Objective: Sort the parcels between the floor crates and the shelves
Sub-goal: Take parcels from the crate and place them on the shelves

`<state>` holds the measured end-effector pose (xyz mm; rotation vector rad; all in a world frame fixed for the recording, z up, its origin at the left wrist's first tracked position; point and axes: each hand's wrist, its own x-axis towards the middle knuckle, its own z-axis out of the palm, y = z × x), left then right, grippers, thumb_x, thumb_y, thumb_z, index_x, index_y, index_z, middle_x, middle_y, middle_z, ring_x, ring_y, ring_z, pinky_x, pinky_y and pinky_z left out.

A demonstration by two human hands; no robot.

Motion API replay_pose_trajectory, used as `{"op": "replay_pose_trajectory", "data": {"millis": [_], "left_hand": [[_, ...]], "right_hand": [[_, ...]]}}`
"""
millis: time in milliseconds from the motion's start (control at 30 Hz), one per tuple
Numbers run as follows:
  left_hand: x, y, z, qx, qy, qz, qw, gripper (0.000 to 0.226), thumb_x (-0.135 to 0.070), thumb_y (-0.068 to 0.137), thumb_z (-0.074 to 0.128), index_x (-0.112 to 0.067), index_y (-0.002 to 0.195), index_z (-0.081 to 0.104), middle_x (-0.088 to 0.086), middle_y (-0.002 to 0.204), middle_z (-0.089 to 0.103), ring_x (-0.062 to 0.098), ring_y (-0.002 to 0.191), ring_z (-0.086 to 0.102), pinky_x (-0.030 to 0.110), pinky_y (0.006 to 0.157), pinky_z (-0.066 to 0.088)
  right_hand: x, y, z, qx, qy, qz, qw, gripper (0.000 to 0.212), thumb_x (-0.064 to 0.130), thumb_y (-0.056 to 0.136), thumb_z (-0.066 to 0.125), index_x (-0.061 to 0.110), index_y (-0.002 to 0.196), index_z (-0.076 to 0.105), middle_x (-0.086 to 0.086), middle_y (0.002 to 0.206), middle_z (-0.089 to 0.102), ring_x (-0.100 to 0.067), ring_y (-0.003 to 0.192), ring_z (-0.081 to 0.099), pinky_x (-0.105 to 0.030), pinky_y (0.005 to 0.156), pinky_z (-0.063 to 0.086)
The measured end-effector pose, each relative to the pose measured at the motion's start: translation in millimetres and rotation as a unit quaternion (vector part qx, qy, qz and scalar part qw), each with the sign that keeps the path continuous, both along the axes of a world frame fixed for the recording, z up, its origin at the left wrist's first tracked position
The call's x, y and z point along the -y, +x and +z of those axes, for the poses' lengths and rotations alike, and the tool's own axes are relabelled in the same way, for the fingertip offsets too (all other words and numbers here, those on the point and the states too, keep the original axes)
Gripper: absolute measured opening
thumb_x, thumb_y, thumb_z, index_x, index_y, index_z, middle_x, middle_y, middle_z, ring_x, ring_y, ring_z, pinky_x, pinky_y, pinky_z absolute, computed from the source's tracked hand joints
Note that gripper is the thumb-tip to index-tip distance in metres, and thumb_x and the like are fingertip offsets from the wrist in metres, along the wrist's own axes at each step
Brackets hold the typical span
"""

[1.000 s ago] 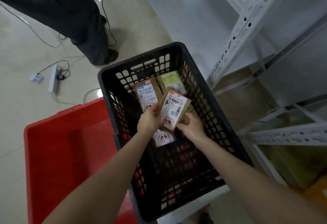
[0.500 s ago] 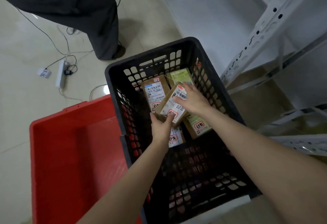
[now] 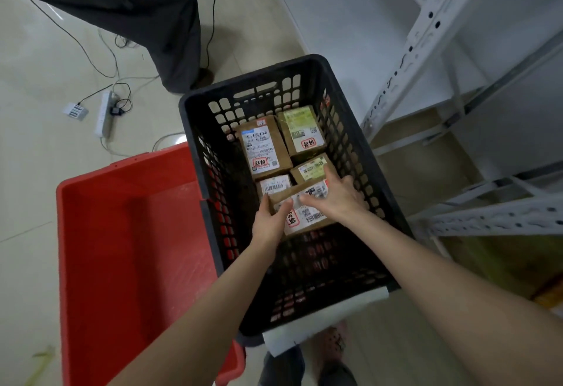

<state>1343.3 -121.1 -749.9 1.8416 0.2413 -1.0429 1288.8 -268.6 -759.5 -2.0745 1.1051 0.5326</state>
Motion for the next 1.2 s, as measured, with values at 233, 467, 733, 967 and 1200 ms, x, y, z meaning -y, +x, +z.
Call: {"op": "replay_pose_trajectory", "data": {"millis": [233, 467, 733, 967, 1200], "left_hand": [[-17.1, -54.7, -17.6, -0.05, 0.045, -0.053, 0.996, 0.077, -0.039, 0.09, 0.061, -0.021, 0.152, 0.018, 0.004, 0.148, 0.04, 0.025, 0.129, 0.045, 0.043, 0.105, 0.041], [-15.0, -55.9, -72.3, -0.123, 0.044, -0.08, 0.988, 0.086, -0.03, 0.086, 0.068, -0.025, 0.152, 0.014, 0.002, 0.138, 0.05, 0.016, 0.102, 0.059, 0.028, 0.066, 0.053], [-17.3, -41.1, -100.1, -0.038, 0.132, -0.245, 0.96, 0.098, -0.032, 0.08, 0.074, -0.013, 0.152, 0.011, 0.006, 0.148, 0.039, 0.023, 0.129, 0.045, 0.035, 0.102, 0.042], [-16.2, -32.4, -56.3, 0.138, 0.2, -0.42, 0.874, 0.086, -0.037, 0.08, 0.072, -0.015, 0.148, 0.025, 0.012, 0.145, 0.037, 0.027, 0.127, 0.046, 0.04, 0.1, 0.045], [-4.9, -27.6, 10.2, 0.231, 0.231, -0.487, 0.81, 0.09, -0.036, 0.083, 0.07, -0.017, 0.151, 0.014, 0.008, 0.151, 0.028, 0.027, 0.131, 0.042, 0.04, 0.096, 0.047]], "right_hand": [[-11.0, -57.0, -13.7, -0.072, 0.066, 0.017, 0.995, 0.094, 0.06, 0.07, 0.073, 0.031, 0.146, 0.028, -0.01, 0.146, 0.025, -0.033, 0.128, 0.041, -0.04, 0.096, 0.04], [-6.3, -62.8, -59.7, -0.1, 0.13, 0.014, 0.986, 0.1, 0.042, 0.07, 0.081, 0.026, 0.15, 0.022, -0.011, 0.152, 0.017, -0.033, 0.136, 0.03, -0.043, 0.103, 0.035], [-6.2, -61.6, -85.8, -0.13, 0.091, 0.083, 0.984, 0.105, 0.046, 0.071, 0.079, 0.024, 0.151, 0.015, -0.013, 0.152, 0.015, -0.034, 0.136, 0.031, -0.045, 0.107, 0.036], [-10.7, -64.8, -48.6, -0.116, 0.012, 0.128, 0.985, 0.09, 0.048, 0.078, 0.073, 0.026, 0.149, 0.022, -0.008, 0.15, 0.023, -0.032, 0.132, 0.036, -0.043, 0.095, 0.043], [-11.2, -72.0, 18.6, -0.073, -0.015, 0.117, 0.99, 0.085, 0.049, 0.077, 0.072, 0.025, 0.146, 0.028, -0.009, 0.146, 0.029, -0.032, 0.131, 0.036, -0.046, 0.101, 0.041]]}}
